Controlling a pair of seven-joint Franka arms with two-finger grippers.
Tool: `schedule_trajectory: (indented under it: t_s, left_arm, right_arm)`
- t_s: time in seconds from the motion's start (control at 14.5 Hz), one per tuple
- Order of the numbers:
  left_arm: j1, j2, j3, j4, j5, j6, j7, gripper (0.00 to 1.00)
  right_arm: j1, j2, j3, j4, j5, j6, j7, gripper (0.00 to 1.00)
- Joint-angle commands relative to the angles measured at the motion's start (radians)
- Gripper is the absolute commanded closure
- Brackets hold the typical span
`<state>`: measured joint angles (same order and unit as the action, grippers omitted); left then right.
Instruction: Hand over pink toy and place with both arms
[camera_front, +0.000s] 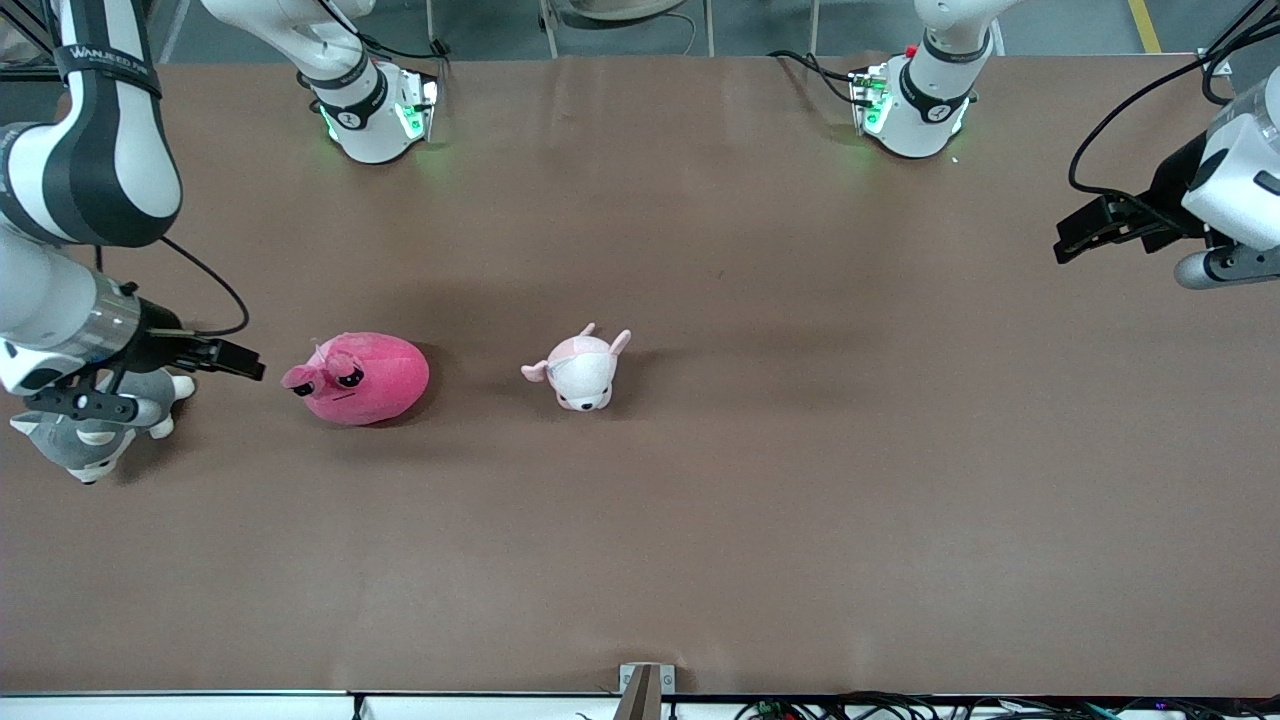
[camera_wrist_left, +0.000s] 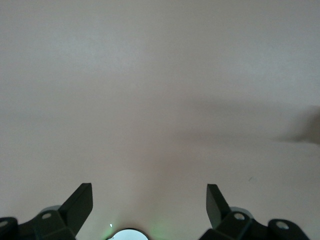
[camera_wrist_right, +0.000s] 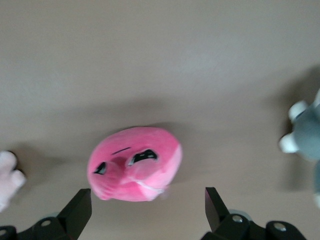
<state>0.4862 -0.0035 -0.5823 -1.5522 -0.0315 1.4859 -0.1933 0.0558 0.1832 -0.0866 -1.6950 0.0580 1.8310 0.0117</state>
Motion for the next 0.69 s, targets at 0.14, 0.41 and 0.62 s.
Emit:
schedule_trajectory:
  t_s: [0.14, 0.41, 0.62]
  left_arm:
    - [0.040, -0.107, 0.005, -0.118, -0.047, 0.083, 0.058, 0.00]
    - [0.037, -0.098, 0.005, -0.098, -0.044, 0.083, 0.060, 0.00]
    - [0.037, -0.082, 0.005, -0.079, -0.044, 0.082, 0.058, 0.00]
  right_arm:
    - [-0.043, -0.004, 0.018, 0.130, -0.082, -0.120, -0.091, 0.00]
    - [-0.045, 0.001, 0.018, 0.153, -0.086, -0.125, -0.088, 0.00]
    - [-0.039, -0.001, 0.018, 0.161, -0.098, -0.130, -0.084, 0.00]
